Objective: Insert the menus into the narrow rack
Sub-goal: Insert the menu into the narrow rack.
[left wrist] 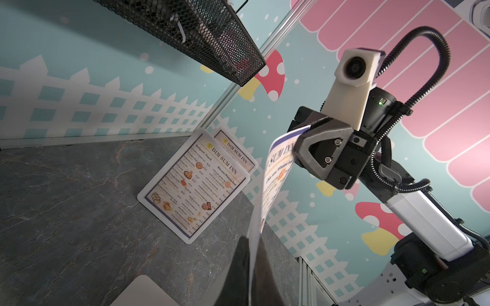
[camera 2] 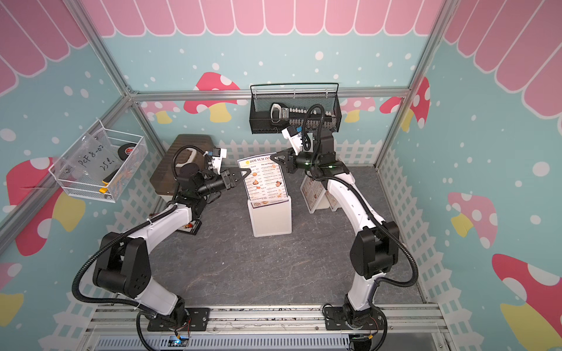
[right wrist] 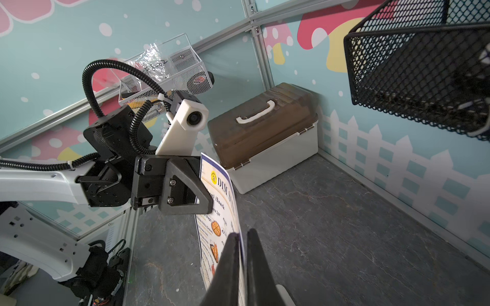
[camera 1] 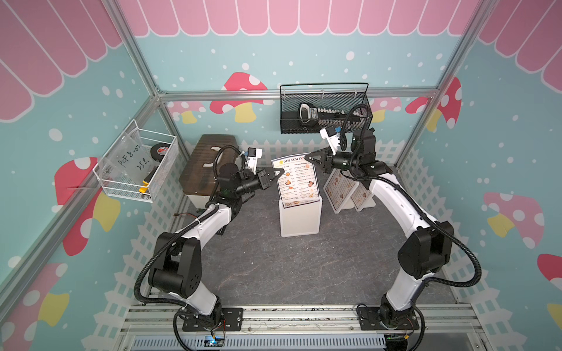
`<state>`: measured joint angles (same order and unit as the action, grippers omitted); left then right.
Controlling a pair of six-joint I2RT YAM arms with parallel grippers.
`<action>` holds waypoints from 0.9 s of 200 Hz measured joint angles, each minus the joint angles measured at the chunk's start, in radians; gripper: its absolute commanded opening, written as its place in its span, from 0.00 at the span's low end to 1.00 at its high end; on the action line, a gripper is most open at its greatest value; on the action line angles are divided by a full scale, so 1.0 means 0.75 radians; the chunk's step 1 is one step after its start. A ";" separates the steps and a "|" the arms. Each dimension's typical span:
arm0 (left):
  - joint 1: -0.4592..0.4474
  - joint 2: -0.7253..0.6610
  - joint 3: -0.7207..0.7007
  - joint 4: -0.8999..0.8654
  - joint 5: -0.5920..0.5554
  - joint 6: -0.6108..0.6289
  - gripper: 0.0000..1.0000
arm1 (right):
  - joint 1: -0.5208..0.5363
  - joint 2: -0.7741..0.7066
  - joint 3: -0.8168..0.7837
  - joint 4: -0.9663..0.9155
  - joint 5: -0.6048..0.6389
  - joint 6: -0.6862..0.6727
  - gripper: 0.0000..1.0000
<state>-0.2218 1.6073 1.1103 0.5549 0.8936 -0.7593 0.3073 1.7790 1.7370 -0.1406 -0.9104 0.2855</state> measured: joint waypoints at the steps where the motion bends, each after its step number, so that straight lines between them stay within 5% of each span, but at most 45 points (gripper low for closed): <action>1: 0.000 0.000 0.000 -0.001 0.000 0.000 0.04 | 0.000 0.000 0.000 -0.001 -0.001 -0.002 0.03; 49: 0.000 -0.005 0.000 -0.009 -0.001 0.008 0.28 | -0.001 0.000 -0.001 -0.011 0.018 0.000 0.00; 180: 0.000 -0.014 0.001 -0.010 0.012 -0.005 0.30 | -0.008 -0.081 -0.196 0.091 0.077 0.011 0.00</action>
<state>-0.2218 1.5970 1.1107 0.5476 0.9024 -0.7631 0.3012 1.7180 1.5902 -0.0727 -0.8528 0.2935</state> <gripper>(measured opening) 0.294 0.047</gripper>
